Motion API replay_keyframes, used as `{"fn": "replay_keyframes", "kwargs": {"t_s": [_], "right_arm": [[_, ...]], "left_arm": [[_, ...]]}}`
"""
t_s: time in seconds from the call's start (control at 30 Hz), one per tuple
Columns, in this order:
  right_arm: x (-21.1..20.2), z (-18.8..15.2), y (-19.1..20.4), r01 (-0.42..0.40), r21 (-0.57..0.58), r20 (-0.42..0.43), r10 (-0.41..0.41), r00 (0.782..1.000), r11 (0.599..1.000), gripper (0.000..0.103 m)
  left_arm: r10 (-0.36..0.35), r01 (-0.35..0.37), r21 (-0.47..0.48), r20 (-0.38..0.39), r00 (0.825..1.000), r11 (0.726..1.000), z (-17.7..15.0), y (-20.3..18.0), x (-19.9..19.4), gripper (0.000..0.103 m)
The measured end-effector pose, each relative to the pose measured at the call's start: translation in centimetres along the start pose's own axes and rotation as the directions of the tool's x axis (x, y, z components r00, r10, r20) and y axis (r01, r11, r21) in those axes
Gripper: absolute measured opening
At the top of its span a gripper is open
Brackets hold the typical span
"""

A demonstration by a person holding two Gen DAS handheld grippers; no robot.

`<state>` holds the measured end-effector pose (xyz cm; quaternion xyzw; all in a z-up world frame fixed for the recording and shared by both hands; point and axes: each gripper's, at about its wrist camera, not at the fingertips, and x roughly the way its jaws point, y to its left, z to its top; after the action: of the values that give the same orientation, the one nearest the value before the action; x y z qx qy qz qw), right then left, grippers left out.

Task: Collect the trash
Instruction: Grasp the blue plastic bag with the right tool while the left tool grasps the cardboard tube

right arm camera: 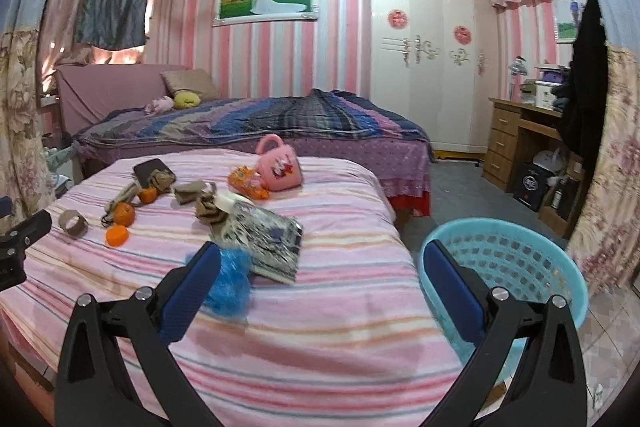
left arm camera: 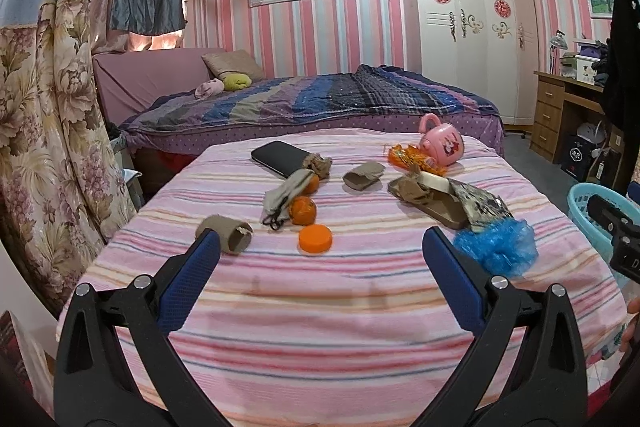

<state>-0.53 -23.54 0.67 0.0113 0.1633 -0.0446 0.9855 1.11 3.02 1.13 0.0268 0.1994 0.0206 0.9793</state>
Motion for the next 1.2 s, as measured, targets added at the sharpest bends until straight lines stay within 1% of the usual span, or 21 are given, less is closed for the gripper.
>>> {"fn": "replay_keyframes", "kwargs": {"t_s": [0.07,0.2,0.3,0.37,0.47,0.53,0.67,0.73,0.8,0.93,1.0,1.03,1.07,1.1,1.13,1.17,1.2], "right_arm": [[0.6,0.9,0.3,-0.018,-0.009,-0.004,0.018,1.000,1.000,0.099],[2.4,2.5,1.0,-0.067,-0.005,-0.041,0.067,0.997,0.998,0.099],[3.8,2.8,1.5,-0.055,-0.004,-0.073,0.055,0.996,0.998,0.099],[5.2,2.2,2.1,-0.044,-0.008,-0.123,0.043,0.991,0.999,0.099],[6.0,0.9,2.6,-0.051,-0.035,-0.138,0.046,0.989,0.998,0.099],[6.4,0.3,3.1,-0.056,-0.051,-0.157,0.047,0.987,0.997,0.099],[6.4,-0.1,4.3,-0.091,-0.074,-0.164,0.078,0.983,0.993,0.099],[6.5,-0.6,5.1,-0.116,-0.085,-0.182,0.099,0.978,0.990,0.099],[7.1,-1.1,6.0,-0.142,-0.087,-0.216,0.120,0.969,0.986,0.099],[8.5,-2.3,7.7,-0.149,-0.132,-0.263,0.110,0.958,0.980,0.098],[9.4,-2.6,8.1,-0.167,-0.140,-0.290,0.121,0.950,0.976,0.091],[9.7,-2.6,8.4,-0.173,-0.143,-0.301,0.124,0.946,0.975,0.079],[10.1,-2.6,8.6,-0.181,-0.146,-0.312,0.128,0.941,0.973,0.066],[10.5,-2.5,8.9,-0.199,-0.146,-0.324,0.143,0.935,0.969,0.059],[10.8,-2.5,9.1,-0.217,-0.145,-0.330,0.160,0.930,0.965,0.051],[10.8,-2.4,9.3,-0.231,-0.145,-0.332,0.173,0.927,0.962,0.046],[10.7,-2.1,9.7,-0.257,-0.153,-0.328,0.196,0.924,0.954,0.043]], "left_arm": [[-0.003,0.003,-0.007,0.001,1.000,1.000,0.7,0.4,0.4,0.098],[0.020,-0.020,-0.007,0.017,1.000,1.000,2.4,1.6,1.8,0.098],[0.025,-0.024,-0.013,0.009,1.000,1.000,2.9,2.6,3.1,0.098],[0.032,-0.032,-0.012,-0.001,0.999,0.999,2.6,3.0,3.9,0.098],[0.027,-0.029,-0.030,-0.050,0.998,0.999,1.0,4.4,5.3,0.098],[0.012,-0.017,-0.053,-0.102,0.995,0.998,0.1,5.5,6.2,0.098],[0.009,-0.019,-0.085,-0.122,0.992,0.996,-0.5,6.8,6.4,0.098],[0.016,-0.026,-0.075,-0.129,0.992,0.997,-0.7,6.9,6.5,0.098],[0.043,-0.052,-0.063,-0.135,0.990,0.997,-0.9,7.0,6.8,0.098],[0.056,-0.067,-0.072,-0.152,0.987,0.995,-0.9,7.3,7.4,0.098],[0.058,-0.070,-0.075,-0.154,0.986,0.995,-0.8,7.4,7.6,0.098],[0.061,-0.073,-0.072,-0.155,0.986,0.995,-0.7,7.5,7.7,0.098],[0.064,-0.076,-0.070,-0.156,0.986,0.995,-0.7,7.5,7.8,0.098],[0.065,-0.077,-0.071,-0.160,0.985,0.995,-0.7,7.6,7.9,0.098],[0.063,-0.076,-0.074,-0.162,0.985,0.994,-0.6,7.7,8.0,0.098],[0.062,-0.076,-0.078,-0.165,0.984,0.994,-0.6,7.9,8.2,0.098],[0.064,-0.078,-0.081,-0.169,0.984,0.994,-0.6,8.0,8.3,0.098]]}}
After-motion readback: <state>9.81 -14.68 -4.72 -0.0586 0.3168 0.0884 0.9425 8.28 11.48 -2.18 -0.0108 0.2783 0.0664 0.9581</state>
